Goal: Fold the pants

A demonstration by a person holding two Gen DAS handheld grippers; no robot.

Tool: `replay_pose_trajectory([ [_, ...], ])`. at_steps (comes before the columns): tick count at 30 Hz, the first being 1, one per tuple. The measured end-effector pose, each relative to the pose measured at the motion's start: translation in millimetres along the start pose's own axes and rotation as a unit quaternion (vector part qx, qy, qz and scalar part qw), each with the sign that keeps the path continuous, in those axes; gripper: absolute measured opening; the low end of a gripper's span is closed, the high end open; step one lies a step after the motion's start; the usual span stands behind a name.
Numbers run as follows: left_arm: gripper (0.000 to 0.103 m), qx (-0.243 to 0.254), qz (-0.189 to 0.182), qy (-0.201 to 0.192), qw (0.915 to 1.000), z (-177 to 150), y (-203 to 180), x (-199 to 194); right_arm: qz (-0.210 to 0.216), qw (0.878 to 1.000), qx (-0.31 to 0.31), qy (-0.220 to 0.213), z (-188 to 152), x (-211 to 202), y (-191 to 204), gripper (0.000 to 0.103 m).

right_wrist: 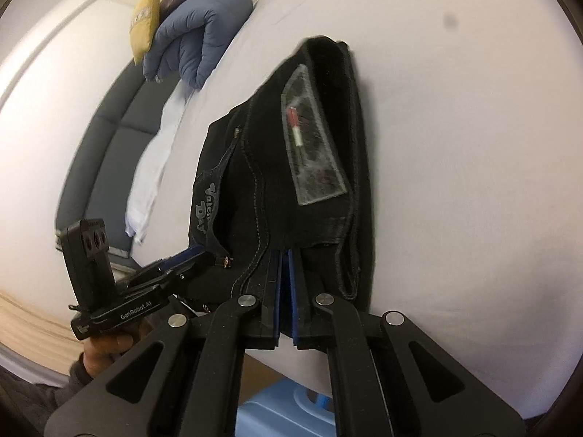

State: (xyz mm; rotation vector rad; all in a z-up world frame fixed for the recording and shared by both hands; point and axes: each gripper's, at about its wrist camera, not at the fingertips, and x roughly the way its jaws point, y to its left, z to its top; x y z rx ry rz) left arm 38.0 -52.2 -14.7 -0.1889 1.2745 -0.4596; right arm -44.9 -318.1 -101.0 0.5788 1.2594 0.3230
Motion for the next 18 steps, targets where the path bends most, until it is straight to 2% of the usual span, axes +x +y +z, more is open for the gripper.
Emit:
replay_pose_trajectory([
  [3, 0.039, 0.000, 0.001, -0.002, 1.0000, 2, -4, -3, 0.003, 1.000, -0.004, -0.020, 8, -16, 12, 0.006],
  [5, 0.049, 0.000, -0.009, -0.005, 0.9999, 2, -3, -9, -0.001, 0.999, -0.011, -0.043, 15, -31, 20, 0.015],
  [6, 0.053, -0.003, -0.013, -0.007, 0.9999, -1, -1, -12, -0.006, 0.999, -0.012, -0.050, 18, -36, 21, 0.028],
  [7, 0.063, -0.006, -0.012, -0.012, 0.9998, -1, 0, -17, -0.012, 0.998, -0.012, -0.059, 21, -41, 23, 0.055],
  [8, 0.075, -0.008, -0.005, -0.025, 0.9997, 0, 1, -25, -0.019, 0.997, -0.009, -0.070, 23, -47, 23, 0.067],
  [9, 0.079, -0.009, 0.002, -0.038, 0.9992, 1, 2, -34, -0.022, 0.996, -0.007, -0.084, 26, -52, 23, 0.078],
  [11, 0.090, -0.017, 0.010, -0.065, 0.9977, 5, 11, -49, -0.026, 0.996, -0.012, -0.088, 32, -58, 19, 0.078],
  [13, 0.094, -0.033, 0.008, -0.072, 0.9969, 9, 23, -51, -0.047, 0.996, -0.009, -0.074, 39, -54, 12, 0.078],
  [18, 0.094, -0.069, -0.012, -0.028, 0.9972, 27, 54, -27, -0.051, 0.998, 0.024, -0.034, 52, -38, -12, 0.076],
])
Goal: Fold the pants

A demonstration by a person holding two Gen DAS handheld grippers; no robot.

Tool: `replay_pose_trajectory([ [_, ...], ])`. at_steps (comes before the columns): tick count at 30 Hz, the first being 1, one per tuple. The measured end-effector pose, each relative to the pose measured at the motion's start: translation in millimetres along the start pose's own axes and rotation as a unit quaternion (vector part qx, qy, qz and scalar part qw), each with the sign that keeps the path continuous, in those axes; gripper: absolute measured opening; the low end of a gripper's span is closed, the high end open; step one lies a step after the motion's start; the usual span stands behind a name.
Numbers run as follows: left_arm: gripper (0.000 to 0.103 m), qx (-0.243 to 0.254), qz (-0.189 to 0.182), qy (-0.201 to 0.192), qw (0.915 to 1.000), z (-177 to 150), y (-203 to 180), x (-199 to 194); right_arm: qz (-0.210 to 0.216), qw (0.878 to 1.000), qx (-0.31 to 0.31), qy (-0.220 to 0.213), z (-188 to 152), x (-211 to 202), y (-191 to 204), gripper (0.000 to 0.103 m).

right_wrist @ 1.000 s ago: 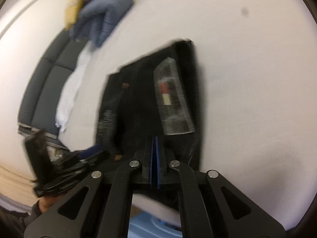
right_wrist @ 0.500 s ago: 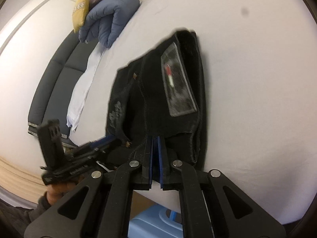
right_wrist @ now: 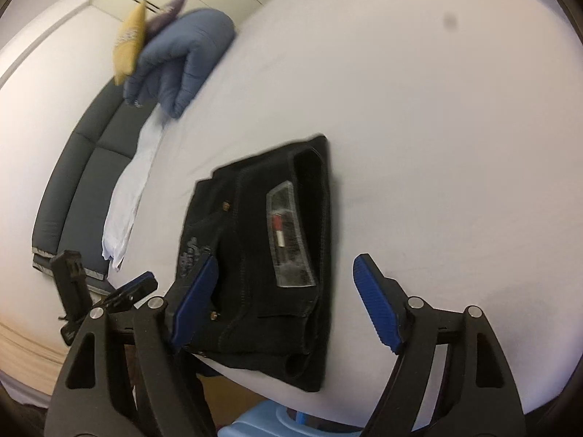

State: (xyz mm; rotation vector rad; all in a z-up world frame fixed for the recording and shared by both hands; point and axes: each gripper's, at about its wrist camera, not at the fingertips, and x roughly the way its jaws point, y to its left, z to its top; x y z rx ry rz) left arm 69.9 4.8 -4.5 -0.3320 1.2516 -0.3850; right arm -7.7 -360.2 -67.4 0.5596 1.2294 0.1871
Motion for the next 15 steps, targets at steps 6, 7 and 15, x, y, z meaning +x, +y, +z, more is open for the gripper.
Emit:
replay_pose_trajectory([
  [6, 0.092, -0.021, -0.031, 0.054, 0.9979, 18, 26, 34, -0.001, 0.999, 0.020, 0.039, 6, 35, -14, 0.066],
  [7, 0.092, -0.021, -0.037, 0.063, 0.9971, 20, 26, 39, 0.000, 0.999, 0.028, 0.041, 8, 39, -17, 0.063],
  [15, 0.090, 0.029, -0.030, 0.103, 0.9938, 20, 2, 66, 0.008, 0.998, 0.037, 0.060, 24, 67, -15, 0.048],
])
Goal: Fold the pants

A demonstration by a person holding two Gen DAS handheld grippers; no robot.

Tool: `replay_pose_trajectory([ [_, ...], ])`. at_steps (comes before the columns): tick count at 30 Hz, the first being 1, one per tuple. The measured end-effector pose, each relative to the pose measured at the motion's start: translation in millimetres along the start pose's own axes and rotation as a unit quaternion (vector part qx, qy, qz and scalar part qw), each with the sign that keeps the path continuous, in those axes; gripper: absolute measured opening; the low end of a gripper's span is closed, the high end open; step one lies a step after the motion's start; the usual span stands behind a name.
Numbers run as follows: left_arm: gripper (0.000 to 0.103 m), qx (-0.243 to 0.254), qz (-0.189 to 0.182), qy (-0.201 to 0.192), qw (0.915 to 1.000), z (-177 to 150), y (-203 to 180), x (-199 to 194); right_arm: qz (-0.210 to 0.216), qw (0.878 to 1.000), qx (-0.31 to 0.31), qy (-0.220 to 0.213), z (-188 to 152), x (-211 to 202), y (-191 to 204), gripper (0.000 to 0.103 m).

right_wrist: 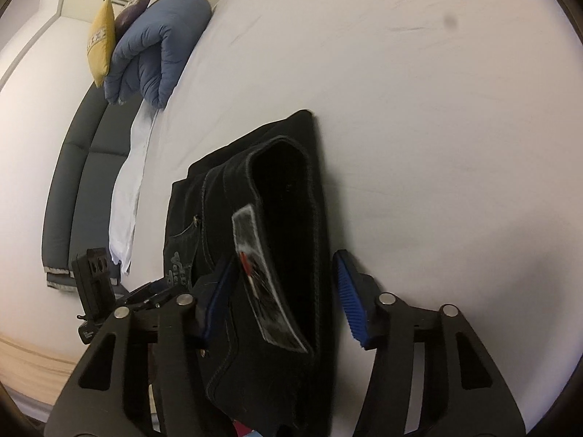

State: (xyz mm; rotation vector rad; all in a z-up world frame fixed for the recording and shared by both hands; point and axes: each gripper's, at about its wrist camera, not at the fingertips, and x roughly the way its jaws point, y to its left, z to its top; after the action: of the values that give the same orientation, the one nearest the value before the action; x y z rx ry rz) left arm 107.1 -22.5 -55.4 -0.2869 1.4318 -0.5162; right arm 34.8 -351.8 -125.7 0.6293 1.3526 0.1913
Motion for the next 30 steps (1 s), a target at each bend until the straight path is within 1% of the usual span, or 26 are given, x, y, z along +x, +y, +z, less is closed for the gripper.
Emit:
replay_pose_trajectory([
  [1, 0.084, 0.002, -0.002, 0.000, 1.0000, 0, -2, 1, -0.005, 1.000, -0.007, 0.001, 0, 2, 3, 0.046],
  [2, 0.075, 0.004, -0.007, 0.000, 1.0000, 1, -5, 2, -0.008, 1.000, -0.012, 0.003, 0, 5, 6, 0.045],
  [4, 0.065, 0.005, -0.017, 0.006, 0.9998, 4, -10, 6, -0.013, 1.000, -0.013, 0.004, 1, 7, 8, 0.038],
  [7, 0.061, 0.021, -0.004, 0.016, 0.9997, 5, -18, 10, -0.020, 1.000, -0.016, 0.000, -1, 6, 10, 0.032],
  [9, 0.054, 0.027, -0.001, 0.017, 0.9995, 5, -22, 11, -0.039, 0.999, -0.033, -0.005, -4, 5, 18, 0.028],
  [11, 0.043, 0.031, 0.001, 0.012, 0.9995, 4, -24, 9, -0.064, 0.996, -0.057, -0.011, -7, 5, 29, 0.025],
  [12, 0.040, 0.031, 0.001, 0.009, 0.9995, 3, -25, 8, -0.079, 0.994, -0.071, -0.016, -9, 4, 36, 0.023],
  [14, 0.031, 0.031, 0.001, 0.001, 0.9995, 0, -27, 5, -0.106, 0.989, -0.098, -0.026, -14, 3, 49, 0.020],
  [15, 0.029, 0.031, 0.001, -0.001, 0.9995, -1, -28, 4, -0.113, 0.988, -0.106, -0.030, -15, 2, 53, 0.018],
  [17, 0.021, 0.035, 0.003, -0.009, 0.9993, -5, -32, -1, -0.124, 0.984, -0.125, -0.042, -20, -4, 63, 0.016],
  [20, 0.019, 0.041, 0.008, -0.020, 0.9989, -10, -43, -6, -0.136, 0.976, -0.157, -0.058, -26, -14, 80, 0.014],
  [21, 0.019, 0.043, 0.008, -0.025, 0.9987, -10, -51, -4, -0.140, 0.973, -0.170, -0.063, -28, -17, 87, 0.014],
  [24, 0.018, 0.043, 0.007, -0.038, 0.9983, -11, -59, -13, -0.147, 0.967, -0.197, -0.071, -33, -24, 103, 0.014],
  [27, 0.018, 0.053, 0.009, -0.050, 0.9973, -13, -69, -21, -0.142, 0.965, -0.204, -0.077, -33, -33, 112, 0.014],
  [30, 0.018, 0.058, 0.008, -0.060, 0.9965, -11, -77, -25, -0.133, 0.967, -0.199, -0.088, -31, -48, 112, 0.014],
])
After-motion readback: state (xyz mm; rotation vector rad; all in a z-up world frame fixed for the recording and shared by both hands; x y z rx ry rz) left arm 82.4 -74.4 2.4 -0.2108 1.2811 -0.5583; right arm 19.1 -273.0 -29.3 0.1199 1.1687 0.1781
